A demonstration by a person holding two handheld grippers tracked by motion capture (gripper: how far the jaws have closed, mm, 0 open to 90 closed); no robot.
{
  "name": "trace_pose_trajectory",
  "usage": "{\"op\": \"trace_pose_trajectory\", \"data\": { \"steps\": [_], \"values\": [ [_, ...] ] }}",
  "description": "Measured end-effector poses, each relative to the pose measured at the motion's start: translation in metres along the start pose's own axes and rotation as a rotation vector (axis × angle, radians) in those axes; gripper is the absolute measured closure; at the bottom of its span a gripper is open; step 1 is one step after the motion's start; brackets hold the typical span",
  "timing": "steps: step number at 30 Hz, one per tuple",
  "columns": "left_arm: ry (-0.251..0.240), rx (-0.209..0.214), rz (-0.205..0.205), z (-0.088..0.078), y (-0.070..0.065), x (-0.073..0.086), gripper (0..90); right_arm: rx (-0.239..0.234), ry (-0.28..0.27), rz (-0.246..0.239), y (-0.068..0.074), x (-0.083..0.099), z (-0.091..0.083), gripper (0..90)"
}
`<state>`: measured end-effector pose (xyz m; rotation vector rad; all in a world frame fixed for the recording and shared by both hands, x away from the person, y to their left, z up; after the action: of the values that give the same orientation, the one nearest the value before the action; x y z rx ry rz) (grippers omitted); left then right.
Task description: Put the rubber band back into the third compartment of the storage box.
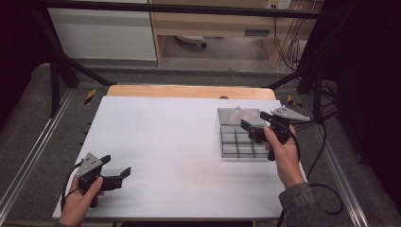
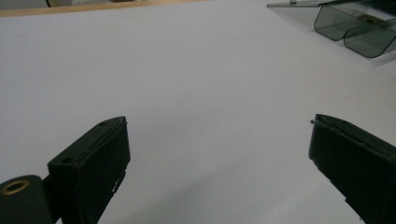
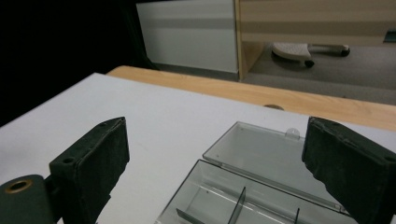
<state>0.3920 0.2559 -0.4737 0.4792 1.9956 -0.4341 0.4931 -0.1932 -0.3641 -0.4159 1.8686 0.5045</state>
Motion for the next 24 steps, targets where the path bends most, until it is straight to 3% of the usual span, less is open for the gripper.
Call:
{"op": "trace_pose_trajectory", "data": {
  "steps": [9,17,24],
  "values": [
    [-0.018,-0.002,-0.009,-0.009,0.0,-0.001,5.6,0.009,-0.086,-0.03,0.004,-0.006,-0.024,7.4],
    [-0.016,0.001,-0.017,-0.015,-0.005,0.002,5.7,0.02,-0.087,-0.044,0.001,0.009,-0.048,7.7],
    [-0.014,0.0,-0.012,-0.019,-0.007,0.005,5.6,0.041,-0.067,-0.089,-0.001,0.025,-0.066,7.2]
  ]
}}
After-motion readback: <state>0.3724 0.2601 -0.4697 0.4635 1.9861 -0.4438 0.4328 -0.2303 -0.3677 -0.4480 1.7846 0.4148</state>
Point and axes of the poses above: each handheld gripper's, and its own axes: z roughly forward along the jaws, x roughly out of its underside, y roughly to its left, the point moved 9 cm from there along z, roughly forward along the jaws, and after that the axes turned 1 degree about -z, right-handed, at the moved point
